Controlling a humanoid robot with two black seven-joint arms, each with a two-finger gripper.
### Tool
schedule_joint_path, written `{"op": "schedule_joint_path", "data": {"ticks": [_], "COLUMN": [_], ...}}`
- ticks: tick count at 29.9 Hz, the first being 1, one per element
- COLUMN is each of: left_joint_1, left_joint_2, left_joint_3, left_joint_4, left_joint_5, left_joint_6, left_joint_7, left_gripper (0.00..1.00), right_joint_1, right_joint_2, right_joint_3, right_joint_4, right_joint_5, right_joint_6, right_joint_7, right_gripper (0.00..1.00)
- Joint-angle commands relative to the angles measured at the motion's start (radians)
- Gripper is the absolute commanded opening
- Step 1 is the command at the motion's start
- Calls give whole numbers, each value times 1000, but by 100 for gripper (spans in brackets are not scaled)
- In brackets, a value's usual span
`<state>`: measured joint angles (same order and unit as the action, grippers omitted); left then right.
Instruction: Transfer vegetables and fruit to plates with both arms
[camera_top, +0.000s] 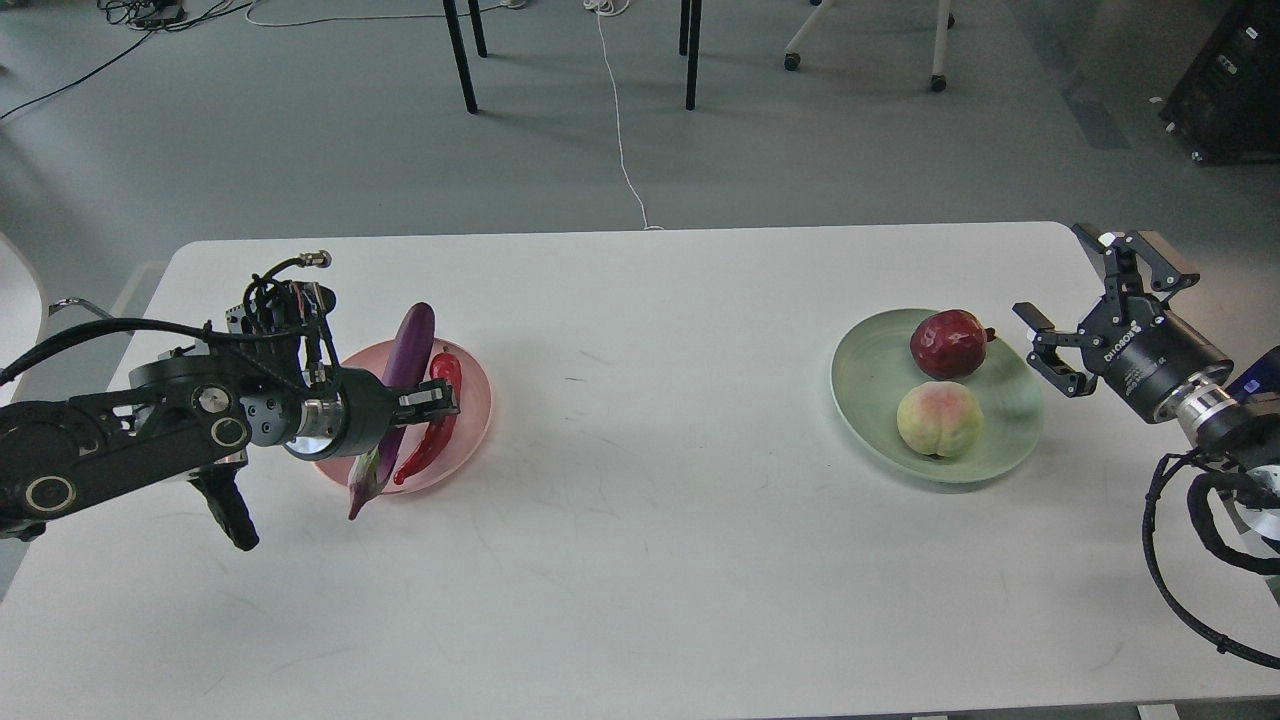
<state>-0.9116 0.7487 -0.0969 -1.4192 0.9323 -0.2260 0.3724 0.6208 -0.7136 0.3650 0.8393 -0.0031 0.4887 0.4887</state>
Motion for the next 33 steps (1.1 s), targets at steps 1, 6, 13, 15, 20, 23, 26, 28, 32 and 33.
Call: {"op": "schedule_joint_path", "data": {"ticks": [1, 6, 13, 15, 20, 23, 26, 28, 32, 33], "left_joint_1": [0, 0, 75, 121, 249, 322, 396, 459, 542, 553], "left_joint_2": [0, 5, -63, -93, -158, -184, -233, -291, -393, -400], "left_joint_3": [0, -15, -314, -410, -555, -602, -680, -789, -921, -932], "left_joint_4": [0, 0, -3, 2, 12, 25, 26, 52, 127, 141], "left_joint_5": [0, 3, -119, -185, -266, -279, -280, -279, -268, -271], "left_joint_6": [-1, -1, 2, 11, 68, 117, 155, 165, 152, 148], "left_joint_7": [-4, -24, -344, -424, -466, -468, -478, -498, -506, -506], "left_gripper": [77, 90, 98, 98, 98, 98, 98, 98, 98, 98], "right_joint_1": [0, -1, 17, 31, 85, 114, 143, 152, 151, 148], "right_joint_2": [-1, -7, -14, -12, -14, -9, 2, 20, 51, 57], "right_joint_3": [0, 0, 0, 0, -3, -5, -9, -9, -12, -12], "right_joint_4": [1, 3, 14, 21, 72, 110, 153, 193, 251, 253], "right_joint_5": [0, 0, 0, 0, 5, 5, 6, 8, 8, 8], "right_joint_6": [0, 0, 0, 0, 0, 0, 0, -39, -143, -160], "right_joint_7": [0, 0, 0, 0, 0, 0, 0, 0, 0, 0], "right_gripper": [98, 98, 98, 98, 98, 98, 98, 98, 98, 98]}}
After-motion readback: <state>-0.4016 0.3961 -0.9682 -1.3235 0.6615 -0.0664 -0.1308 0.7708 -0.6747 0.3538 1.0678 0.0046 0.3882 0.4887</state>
